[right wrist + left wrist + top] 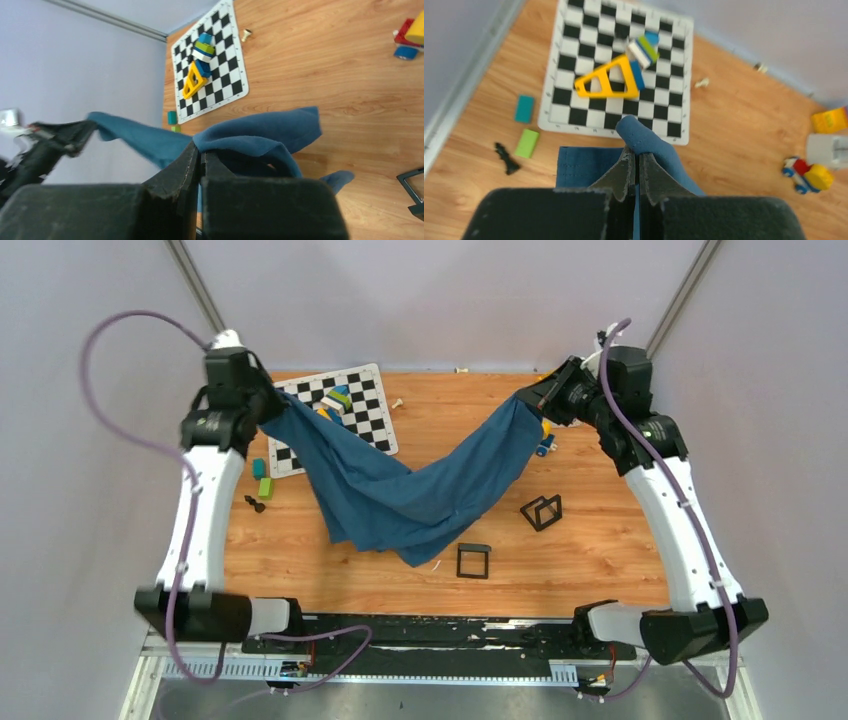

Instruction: Remove the brooch from the garment

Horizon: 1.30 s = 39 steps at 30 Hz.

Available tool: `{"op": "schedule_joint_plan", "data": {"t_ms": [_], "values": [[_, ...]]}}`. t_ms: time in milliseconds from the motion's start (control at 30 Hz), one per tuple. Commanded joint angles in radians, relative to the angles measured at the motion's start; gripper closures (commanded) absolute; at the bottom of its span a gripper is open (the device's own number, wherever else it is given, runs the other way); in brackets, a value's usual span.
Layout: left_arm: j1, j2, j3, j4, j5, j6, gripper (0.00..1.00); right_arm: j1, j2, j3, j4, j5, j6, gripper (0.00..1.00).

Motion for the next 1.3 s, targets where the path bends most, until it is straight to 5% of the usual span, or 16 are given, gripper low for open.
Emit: {"op": "schedule_joint_plan", "data": {"t_ms": [0,200,433,600,633,733,800,933,1267], "values": [[0.003,0.155,-0.148,0.158,0.152,-0.065,1.00,0.022,0.123,-0.009,0.021,0.107,0.093,1.00],[-0.007,0.323,-0.114,0.224,0.075,-0.060,1.00,0.023,0.254,0.043,0.051,0.211,0.098,1.00],[-0.007,0.422,-0.012,0.186,-0.075,-0.071,1.00,-0.024,0.300,0.163,0.063,0.550,0.114,1.00],[-0.008,0.447,0.062,0.239,-0.004,-0.032,1.00,-0.052,0.322,0.151,0.085,0.516,0.074,1.00],[-0.010,0.503,0.101,0.209,0.048,-0.005,0.94,-0.053,0.324,0.137,0.091,0.486,0.061,1.00],[-0.027,0.616,0.315,-0.020,0.093,0.049,0.33,-0.052,0.305,0.065,0.145,0.374,-0.019,1.00],[-0.055,0.632,0.324,-0.087,0.053,0.073,0.08,-0.051,0.276,0.004,0.185,0.334,-0.050,1.00],[-0.151,0.500,0.137,-0.066,-0.011,0.099,0.03,-0.051,0.224,-0.077,0.210,0.342,-0.077,1.00],[-0.453,0.116,-0.381,0.076,0.092,0.049,0.12,-0.052,0.124,-0.224,0.219,0.308,-0.090,1.00]]}}
